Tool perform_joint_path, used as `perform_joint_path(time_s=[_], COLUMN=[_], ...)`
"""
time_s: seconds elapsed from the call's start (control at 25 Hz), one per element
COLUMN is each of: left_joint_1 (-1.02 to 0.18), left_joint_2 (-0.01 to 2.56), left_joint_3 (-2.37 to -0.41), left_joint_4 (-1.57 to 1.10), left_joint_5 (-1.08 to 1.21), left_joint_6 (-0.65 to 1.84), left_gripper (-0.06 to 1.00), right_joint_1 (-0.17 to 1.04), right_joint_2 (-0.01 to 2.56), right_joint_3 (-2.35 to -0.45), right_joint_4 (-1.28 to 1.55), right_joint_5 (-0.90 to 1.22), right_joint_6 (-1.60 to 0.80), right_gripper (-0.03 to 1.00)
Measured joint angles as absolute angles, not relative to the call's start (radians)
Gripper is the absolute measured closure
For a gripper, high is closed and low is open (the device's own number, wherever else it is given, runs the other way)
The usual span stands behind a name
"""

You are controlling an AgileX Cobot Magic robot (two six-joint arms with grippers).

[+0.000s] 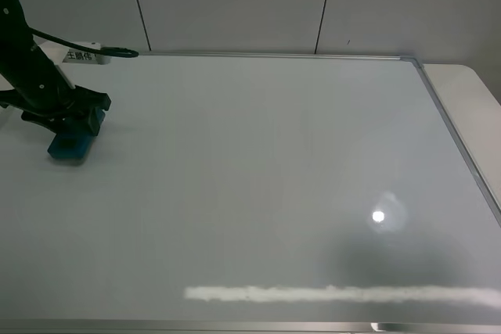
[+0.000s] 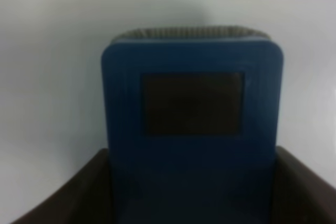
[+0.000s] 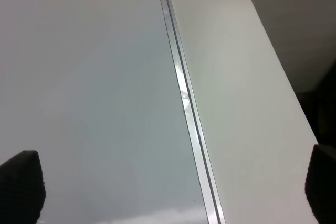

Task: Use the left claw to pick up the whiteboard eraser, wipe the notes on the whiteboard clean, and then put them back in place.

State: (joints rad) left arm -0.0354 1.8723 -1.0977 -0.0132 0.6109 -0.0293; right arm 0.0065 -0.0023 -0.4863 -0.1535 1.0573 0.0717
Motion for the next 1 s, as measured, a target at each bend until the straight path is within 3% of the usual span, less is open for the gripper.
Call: perform_joint_path(time_s=[0.08,0.2,0.28,0.64,1.0], left_joint_1=[-0.035,-0.035,-0.035,-0.048,-0.048], left_joint_2=[1.872,1.872,1.872,1.644,1.056], left_joint_3=[-1.098,-1.098,-1.098,-1.093,-1.051], left_joint_4=[0.0,-0.005,-0.008,-0.011,-0.007], left_joint_5=[0.607,0.607,0.608,0.617,0.675], left_joint_6=[-0.012,-0.009,-0.023,-0.033,0.006], left_gripper=[0.37,0.08,-0.01,-0.04,-0.04], right_joint_1=[0.006,0.006,0.006,0.006,0.006], right_joint_2=[-0.002,-0.002,-0.002,-0.002,-0.002], right_joint_3=[-0.486,-0.486,-0.486,-0.486,-0.486], right_joint_4=[-0.154,-0.154,-0.154,-0.154,-0.154], right_joint_5=[1.057,1.057,1.057,1.057,1.057], right_joint_6=[0.072,0.072,0.072,0.072,0.072], right_gripper=[-0.02,-0.02,-0.02,-0.02,-0.02])
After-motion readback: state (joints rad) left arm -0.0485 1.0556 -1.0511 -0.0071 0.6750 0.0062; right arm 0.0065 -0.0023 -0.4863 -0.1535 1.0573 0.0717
